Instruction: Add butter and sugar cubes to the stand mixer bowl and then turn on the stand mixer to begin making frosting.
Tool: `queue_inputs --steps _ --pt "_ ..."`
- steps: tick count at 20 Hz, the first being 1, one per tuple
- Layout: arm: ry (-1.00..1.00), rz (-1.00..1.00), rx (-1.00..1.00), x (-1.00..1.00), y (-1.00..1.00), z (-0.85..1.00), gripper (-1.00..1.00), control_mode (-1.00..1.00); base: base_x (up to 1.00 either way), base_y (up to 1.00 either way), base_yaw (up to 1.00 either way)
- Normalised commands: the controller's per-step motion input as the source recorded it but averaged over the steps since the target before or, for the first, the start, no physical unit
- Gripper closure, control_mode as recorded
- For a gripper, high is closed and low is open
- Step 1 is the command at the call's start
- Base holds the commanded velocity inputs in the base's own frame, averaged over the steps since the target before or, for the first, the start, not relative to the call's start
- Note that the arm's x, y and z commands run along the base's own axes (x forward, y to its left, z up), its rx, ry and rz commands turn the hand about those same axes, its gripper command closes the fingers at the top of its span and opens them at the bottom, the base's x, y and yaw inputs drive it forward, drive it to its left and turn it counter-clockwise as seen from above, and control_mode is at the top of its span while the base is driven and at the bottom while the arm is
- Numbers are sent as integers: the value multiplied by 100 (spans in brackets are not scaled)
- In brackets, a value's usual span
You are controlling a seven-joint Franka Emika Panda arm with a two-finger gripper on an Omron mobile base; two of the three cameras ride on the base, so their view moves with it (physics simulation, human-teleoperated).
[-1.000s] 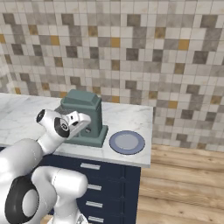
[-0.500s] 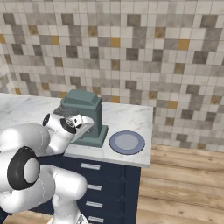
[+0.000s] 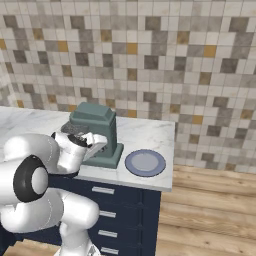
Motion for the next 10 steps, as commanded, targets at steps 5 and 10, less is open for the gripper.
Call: queue_inputs --steps 5,10 --pt "0 0 0 36 0 0 100 -100 0 0 0" --pt "0 0 0 40 -8 0 100 -100 0 0 0"
